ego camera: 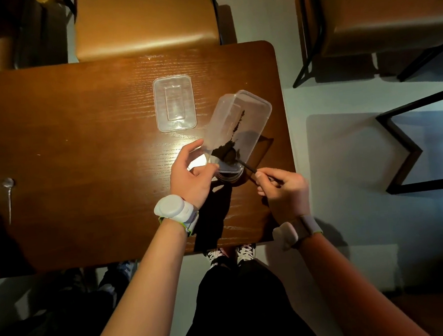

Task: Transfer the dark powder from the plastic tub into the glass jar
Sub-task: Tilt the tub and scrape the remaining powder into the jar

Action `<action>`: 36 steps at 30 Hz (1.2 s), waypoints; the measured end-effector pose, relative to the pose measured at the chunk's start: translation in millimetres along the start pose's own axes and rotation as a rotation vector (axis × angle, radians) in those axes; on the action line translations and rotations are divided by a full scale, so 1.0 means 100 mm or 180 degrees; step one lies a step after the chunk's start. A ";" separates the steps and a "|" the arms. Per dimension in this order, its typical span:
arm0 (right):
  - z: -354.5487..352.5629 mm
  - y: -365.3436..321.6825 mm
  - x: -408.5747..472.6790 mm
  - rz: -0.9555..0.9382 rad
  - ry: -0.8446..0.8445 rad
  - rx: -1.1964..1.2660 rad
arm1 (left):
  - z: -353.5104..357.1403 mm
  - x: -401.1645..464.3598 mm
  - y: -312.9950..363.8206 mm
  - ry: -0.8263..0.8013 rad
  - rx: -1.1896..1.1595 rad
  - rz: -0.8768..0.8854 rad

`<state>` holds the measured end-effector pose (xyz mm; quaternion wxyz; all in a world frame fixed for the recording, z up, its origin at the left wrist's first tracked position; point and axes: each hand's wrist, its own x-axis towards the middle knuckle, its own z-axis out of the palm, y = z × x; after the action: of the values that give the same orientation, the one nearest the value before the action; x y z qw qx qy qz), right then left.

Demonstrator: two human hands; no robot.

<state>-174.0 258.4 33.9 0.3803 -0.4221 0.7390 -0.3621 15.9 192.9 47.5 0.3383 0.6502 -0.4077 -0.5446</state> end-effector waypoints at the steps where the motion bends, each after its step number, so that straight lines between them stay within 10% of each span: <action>1: 0.01 -0.01 -0.03 0.0294 -0.0055 0.0322 | 0.00 -0.01 0.00 -0.0014 0.0038 0.0009; 12: 0.08 -0.02 0.03 0.1558 -0.0297 0.1670 | -0.01 0.01 -0.05 -0.0094 -0.0074 -0.0050; 36: -0.20 0.26 -0.04 0.1033 -0.0337 0.0955 | -0.27 0.20 -0.20 0.0420 -0.1112 -0.0655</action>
<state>-199.1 276.4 22.3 0.5303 -0.2548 0.7141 -0.3794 47.0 183.7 25.6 0.4145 0.6541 -0.2155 -0.5950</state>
